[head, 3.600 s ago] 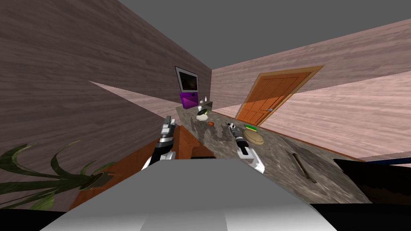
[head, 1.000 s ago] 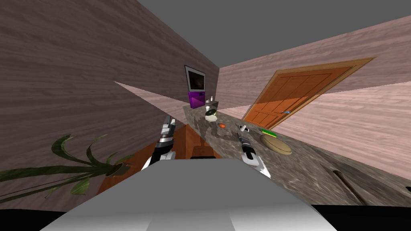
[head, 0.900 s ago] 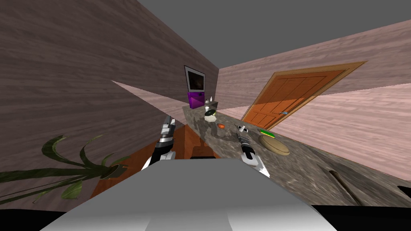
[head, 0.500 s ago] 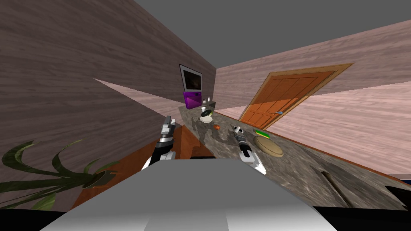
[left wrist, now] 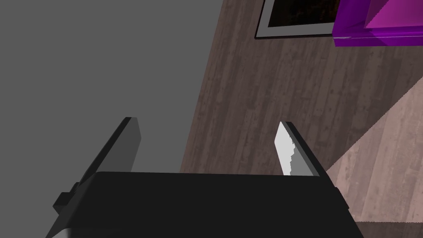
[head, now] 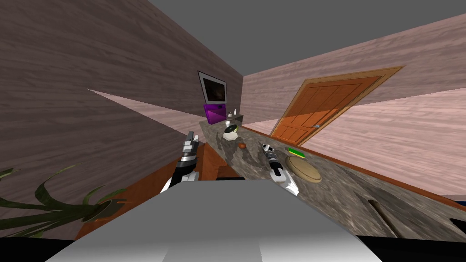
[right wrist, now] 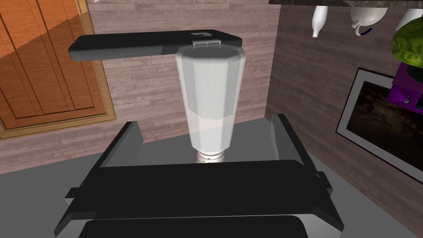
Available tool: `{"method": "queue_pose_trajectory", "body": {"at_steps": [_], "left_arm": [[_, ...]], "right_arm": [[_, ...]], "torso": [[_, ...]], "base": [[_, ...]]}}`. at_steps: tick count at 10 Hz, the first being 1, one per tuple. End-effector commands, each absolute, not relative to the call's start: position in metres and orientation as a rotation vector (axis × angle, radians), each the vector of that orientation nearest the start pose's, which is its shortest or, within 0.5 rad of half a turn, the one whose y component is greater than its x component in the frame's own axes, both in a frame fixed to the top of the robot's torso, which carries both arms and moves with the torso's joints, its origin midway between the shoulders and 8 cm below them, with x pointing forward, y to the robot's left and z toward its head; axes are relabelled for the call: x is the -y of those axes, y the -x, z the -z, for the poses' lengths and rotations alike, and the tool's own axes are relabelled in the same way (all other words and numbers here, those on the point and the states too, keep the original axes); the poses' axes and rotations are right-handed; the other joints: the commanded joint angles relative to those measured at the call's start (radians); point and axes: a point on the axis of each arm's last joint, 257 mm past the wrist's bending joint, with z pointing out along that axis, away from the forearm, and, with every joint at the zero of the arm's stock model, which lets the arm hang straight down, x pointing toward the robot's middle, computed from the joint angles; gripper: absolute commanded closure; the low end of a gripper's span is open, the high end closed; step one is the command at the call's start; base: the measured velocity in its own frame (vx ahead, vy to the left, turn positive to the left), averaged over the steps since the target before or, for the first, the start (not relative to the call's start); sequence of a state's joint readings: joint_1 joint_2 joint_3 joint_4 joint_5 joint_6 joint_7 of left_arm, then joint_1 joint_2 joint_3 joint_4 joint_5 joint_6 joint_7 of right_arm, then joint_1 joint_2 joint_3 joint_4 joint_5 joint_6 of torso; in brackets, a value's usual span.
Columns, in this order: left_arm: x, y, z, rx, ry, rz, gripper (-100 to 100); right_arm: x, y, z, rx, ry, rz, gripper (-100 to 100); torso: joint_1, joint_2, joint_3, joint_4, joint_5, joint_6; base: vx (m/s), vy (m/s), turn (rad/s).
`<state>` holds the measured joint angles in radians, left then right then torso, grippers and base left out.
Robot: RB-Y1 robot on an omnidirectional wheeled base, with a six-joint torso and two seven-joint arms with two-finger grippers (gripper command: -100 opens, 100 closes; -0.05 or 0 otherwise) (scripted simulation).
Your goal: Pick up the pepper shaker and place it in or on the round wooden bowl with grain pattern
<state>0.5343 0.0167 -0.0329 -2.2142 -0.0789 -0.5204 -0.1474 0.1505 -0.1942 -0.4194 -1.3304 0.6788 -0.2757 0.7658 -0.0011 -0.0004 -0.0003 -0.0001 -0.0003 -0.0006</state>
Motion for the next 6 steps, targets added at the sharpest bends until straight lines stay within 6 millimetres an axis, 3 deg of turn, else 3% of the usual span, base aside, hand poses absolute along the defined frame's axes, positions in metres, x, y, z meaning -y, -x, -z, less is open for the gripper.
{"method": "queue_pose_trajectory", "body": {"at_steps": [1, 2, 6], "left_arm": [[-0.2631, -0.3526, 0.0139, -0.764, 0.595, 1.125, 0], [-0.2631, -0.3526, 0.0139, -0.764, 0.595, 1.125, 0], [-0.2630, -0.3526, 0.0139, -0.764, 0.595, 1.125, 0]], "right_arm": [[0.4866, -0.4330, 0.3184, -1.680, -0.188, 0.284, -100], [0.4866, -0.4330, 0.3184, -1.680, -0.188, 0.284, 100], [0.4866, -0.4330, 0.3184, -1.680, -0.188, 0.284, 100]], "torso": [[0.000, 0.000, 0.000, 0.000, 0.000, 0.000], [0.001, 0.001, 0.000, 0.000, 0.000, 0.000], [0.001, 0.001, 0.001, 0.000, 0.000, 0.000]], "base": [[0.000, 0.000, 0.000], [0.000, 0.000, 0.000], [0.000, 0.000, 0.000]]}}
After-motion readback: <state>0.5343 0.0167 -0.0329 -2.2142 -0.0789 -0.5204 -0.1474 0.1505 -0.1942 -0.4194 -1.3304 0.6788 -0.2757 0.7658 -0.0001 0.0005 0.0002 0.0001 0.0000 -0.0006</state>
